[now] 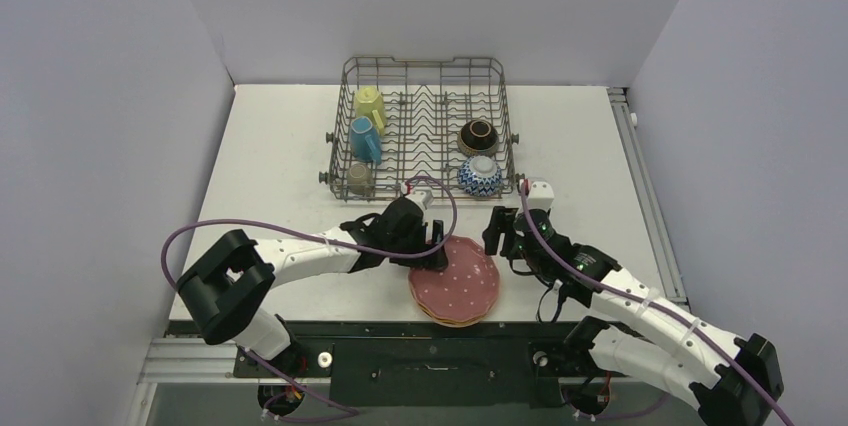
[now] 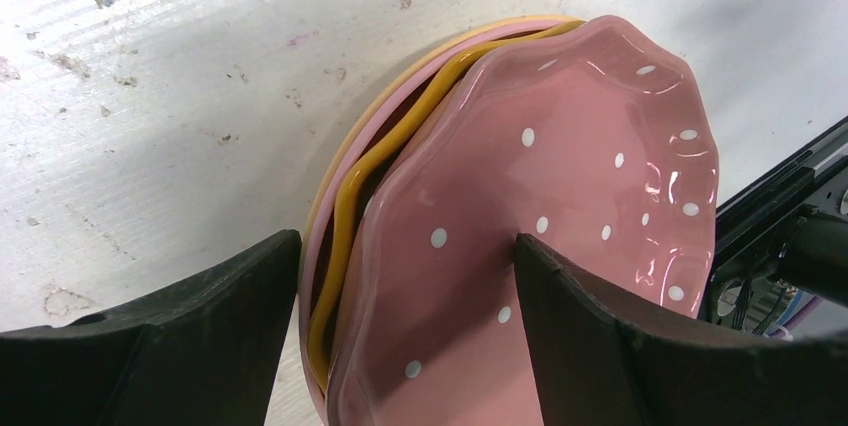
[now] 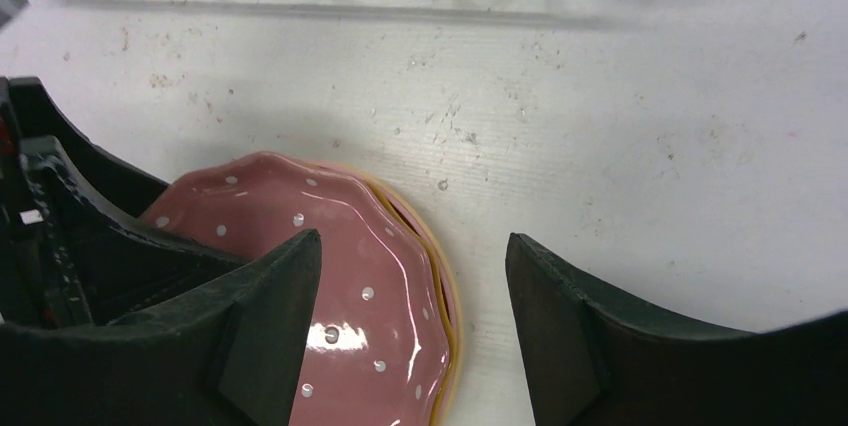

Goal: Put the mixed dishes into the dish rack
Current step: Move the plate to the center of the board, then move the dish rack to the center of the board.

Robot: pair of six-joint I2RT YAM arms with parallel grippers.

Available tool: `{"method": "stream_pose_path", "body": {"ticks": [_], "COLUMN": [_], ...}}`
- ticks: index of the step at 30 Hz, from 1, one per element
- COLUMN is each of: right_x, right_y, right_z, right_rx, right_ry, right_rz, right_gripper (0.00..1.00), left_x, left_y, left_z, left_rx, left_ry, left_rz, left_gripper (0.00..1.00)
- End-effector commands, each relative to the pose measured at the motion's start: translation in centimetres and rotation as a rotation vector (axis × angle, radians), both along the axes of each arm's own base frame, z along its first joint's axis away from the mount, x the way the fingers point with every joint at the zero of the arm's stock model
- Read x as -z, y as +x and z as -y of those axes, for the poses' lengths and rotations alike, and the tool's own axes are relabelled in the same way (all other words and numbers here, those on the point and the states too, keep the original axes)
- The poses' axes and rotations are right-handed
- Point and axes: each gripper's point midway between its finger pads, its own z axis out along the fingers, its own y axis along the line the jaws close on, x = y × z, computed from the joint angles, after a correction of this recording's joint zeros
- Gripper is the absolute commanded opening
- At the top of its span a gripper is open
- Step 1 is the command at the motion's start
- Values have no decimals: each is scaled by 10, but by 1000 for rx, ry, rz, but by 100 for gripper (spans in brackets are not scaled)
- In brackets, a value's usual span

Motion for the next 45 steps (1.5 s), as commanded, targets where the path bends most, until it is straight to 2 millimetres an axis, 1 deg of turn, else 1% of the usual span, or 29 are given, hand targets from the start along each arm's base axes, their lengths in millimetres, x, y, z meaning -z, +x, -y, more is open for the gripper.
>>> {"method": "stream_pose_path", "body": {"ticks": [1,3,6,7,12,13,17,20,22,23,24,25,26,27,30,31,32,33,34,35,36,37,38,40,41,42,43,44,45], "right_x": [-49,-62,-75,-83,-97,-104,-108,-116,-117,-112,-115,-109,-113,-107,-112,-105,-111,-102,-107,-98,-102,-92,-96,-84,-90,-81,-88,-78,-83], "right_y": [23,29,38,41,59,63,78,90,100,106,110,116,121,127,144,148,155,160,167,173,179,185,191,204,211,215,222,226,232], "right_z": [3,5,9,9,18,19,22,26,30,32,33,35,36,38,41,39,42,42,44,44,48,47,50,50,49,51,51,54,54], "right_rx": [48,57,76,78,117,122,148,166,185,195,195,196,198,201,205,197,205,202,209,201,209,199,202,184,180,177,176,178,179], "right_ry": [17,15,-7,-11,-58,-60,-117,-162,-191,-208,-214,-226,-224,-233,-230,-241,-244,-262,-264,-278,-281,-288,-279,-279,-276,-288,-288,-304,-304], "right_rz": [110,131,148,165,186,197,204,224,227,211,213,193,197,176,169,146,152,127,132,104,105,78,75,38,47,19,32,4,14], "right_gripper": [63,63,63,63,63,63,63,63,63,62,62,62,62,61,60,60,60,59,59,58,58,57,56,55,54,54,53,53,52], "left_x": [9,7,3,2,-8,-12,-33,-52,-61,-64,-70,-73,-79,-84,-97,-102,-106,-108,-111,-111,-114,-114,-116,-116,-115,-115,-113,-113,-112], "left_y": [-17,-14,-12,-9,-1,2,15,26,34,40,42,48,50,56,70,73,79,82,87,90,95,97,101,107,111,114,117,121,124], "left_z": [-5,-9,-12,-15,-26,-26,-34,-43,-49,-54,-54,-59,-58,-61,-69,-70,-73,-74,-77,-77,-79,-79,-81,-82,-82,-84,-82,-85,-83], "left_rx": [43,33,33,19,0,-7,-50,-90,-118,-141,-144,-167,-165,-183,-228,-239,-257,-264,-281,-289,-301,-311,-324,-343,-352,-370,-372,-397,-395], "left_ry": [69,89,111,132,183,181,177,159,139,132,111,101,74,56,19,7,-2,-5,-9,-10,-14,-15,-21,-33,-39,-49,-62,-75,-98], "left_rz": [-40,-27,-16,-3,38,47,79,98,102,102,103,101,102,110,133,144,153,158,163,162,167,166,169,165,162,156,147,139,128], "left_gripper": [74,76,83,86,93,95,100,97,96,96,96,96,96,96,96,96,96,96,96,96,96,96,96,96,96,96,96,96,96]}}
